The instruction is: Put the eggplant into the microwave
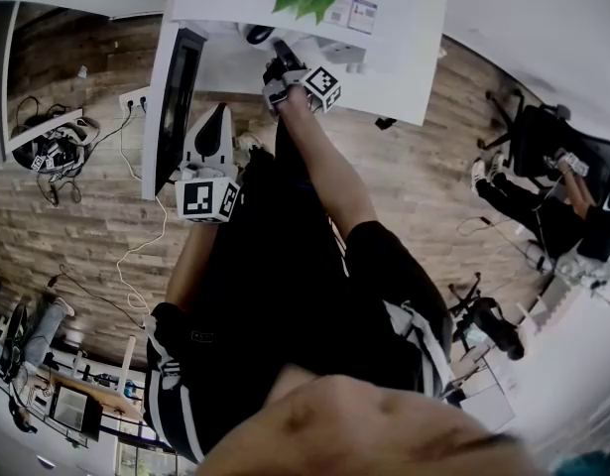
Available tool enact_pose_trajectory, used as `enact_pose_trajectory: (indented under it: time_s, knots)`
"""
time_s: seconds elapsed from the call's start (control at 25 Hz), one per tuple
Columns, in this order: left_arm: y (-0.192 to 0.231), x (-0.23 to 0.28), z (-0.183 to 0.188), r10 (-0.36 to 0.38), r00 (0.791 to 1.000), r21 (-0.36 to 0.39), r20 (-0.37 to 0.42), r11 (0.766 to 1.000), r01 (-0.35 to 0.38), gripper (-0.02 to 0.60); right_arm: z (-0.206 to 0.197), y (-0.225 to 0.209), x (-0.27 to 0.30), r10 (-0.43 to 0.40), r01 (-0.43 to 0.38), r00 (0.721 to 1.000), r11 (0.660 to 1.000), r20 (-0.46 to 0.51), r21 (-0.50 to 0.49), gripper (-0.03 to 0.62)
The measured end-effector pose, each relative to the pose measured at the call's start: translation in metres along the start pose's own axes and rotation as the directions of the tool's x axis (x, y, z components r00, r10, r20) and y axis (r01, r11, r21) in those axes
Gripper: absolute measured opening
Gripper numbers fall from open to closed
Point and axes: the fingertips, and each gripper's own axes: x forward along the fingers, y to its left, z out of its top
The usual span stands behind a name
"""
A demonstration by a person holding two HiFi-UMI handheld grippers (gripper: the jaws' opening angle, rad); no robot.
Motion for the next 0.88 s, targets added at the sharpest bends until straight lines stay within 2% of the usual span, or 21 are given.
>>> enact_pose_trajectory:
  time_s: [0.88]
  knots:
    - [0.005,-0.003,-0.009,0.017,1.0,-0.015,-0.009,1.0,-0.017,0.032,0.006,0.0,0.011,0.008,-0.008,1.0,1.0,0.015,0.012,0.041]
